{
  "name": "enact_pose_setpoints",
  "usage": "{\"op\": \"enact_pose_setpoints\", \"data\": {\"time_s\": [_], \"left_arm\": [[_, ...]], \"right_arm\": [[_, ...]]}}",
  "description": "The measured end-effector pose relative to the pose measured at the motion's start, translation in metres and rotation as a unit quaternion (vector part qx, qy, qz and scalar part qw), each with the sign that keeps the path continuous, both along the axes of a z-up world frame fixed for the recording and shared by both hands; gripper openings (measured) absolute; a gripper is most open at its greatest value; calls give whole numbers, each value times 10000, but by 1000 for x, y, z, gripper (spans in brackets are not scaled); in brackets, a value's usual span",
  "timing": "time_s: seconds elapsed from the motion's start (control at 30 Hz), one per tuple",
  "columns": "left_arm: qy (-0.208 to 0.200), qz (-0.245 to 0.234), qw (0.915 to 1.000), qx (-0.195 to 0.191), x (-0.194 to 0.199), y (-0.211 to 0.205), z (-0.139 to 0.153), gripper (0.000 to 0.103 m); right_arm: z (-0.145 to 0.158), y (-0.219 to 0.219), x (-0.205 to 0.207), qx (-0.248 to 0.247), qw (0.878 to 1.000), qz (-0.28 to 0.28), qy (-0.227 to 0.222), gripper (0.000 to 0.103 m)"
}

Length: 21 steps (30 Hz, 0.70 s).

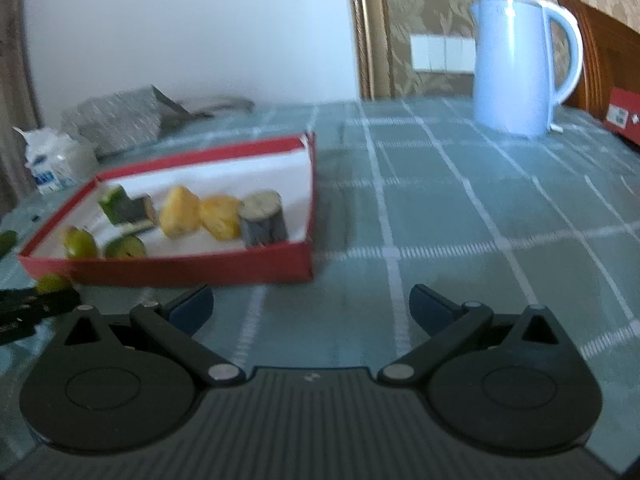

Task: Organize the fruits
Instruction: 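Grasp the small yellow round fruit with the right tool while the left tool lifts the citrus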

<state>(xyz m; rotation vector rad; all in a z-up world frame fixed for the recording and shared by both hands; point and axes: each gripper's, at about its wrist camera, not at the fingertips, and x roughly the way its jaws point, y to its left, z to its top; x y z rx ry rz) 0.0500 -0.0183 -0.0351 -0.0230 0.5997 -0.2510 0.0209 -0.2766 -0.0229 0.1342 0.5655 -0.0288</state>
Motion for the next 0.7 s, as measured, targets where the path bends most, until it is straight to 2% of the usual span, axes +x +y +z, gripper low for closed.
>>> {"op": "enact_pose_setpoints", "data": {"time_s": [0.13,0.27,0.53,0.6,0.67,0.7], "left_arm": [[13,23,10000,-94,1,5,0,33],[33,53,9997,-247,0,12,0,33],[43,54,9994,-325,0,15,-1,33],[44,55,9994,-325,0,15,-1,33],[44,55,9994,-327,0,15,-1,33],[44,55,9994,-328,0,15,-1,33]], "right_arm": [[10,4,-12,102,9988,244,-406,103],[14,17,-21,20,9966,600,-570,103],[10,55,-31,-763,9894,1119,-525,103],[8,60,-28,-804,9890,1159,-441,99],[6,63,-25,-801,9887,1225,-319,89],[4,64,-23,-791,9887,1245,-253,89]]}}
